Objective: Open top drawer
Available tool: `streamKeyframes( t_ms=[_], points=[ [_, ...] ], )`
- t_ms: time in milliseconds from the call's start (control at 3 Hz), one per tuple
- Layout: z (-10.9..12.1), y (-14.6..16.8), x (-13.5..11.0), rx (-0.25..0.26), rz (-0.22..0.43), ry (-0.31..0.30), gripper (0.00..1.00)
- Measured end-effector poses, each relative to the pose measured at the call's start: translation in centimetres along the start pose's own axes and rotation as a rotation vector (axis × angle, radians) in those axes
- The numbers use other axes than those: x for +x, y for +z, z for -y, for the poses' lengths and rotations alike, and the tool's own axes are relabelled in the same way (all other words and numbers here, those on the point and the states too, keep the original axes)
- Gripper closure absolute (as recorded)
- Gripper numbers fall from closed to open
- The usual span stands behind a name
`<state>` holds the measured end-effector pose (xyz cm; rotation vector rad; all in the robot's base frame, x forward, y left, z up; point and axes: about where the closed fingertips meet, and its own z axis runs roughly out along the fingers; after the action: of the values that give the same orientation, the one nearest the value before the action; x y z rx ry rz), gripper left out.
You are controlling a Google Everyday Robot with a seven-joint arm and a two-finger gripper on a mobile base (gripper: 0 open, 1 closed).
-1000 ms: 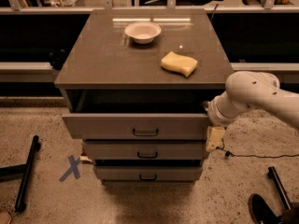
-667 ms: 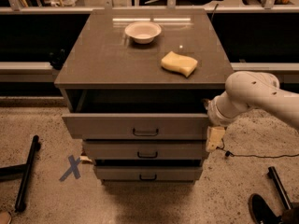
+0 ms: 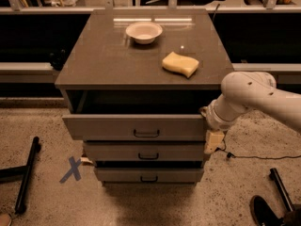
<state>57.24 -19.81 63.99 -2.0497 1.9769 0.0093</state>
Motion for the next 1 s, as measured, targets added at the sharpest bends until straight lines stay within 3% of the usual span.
streamKeyframes(
  t_ms=[667,1000],
  points=[
    [-2.2,-0.1,-0.1,-0.044,-0.008,0.01,0.64],
    [-2.2,-0.3,-0.1,-0.043,-0.008,0.01,0.95]
  ],
)
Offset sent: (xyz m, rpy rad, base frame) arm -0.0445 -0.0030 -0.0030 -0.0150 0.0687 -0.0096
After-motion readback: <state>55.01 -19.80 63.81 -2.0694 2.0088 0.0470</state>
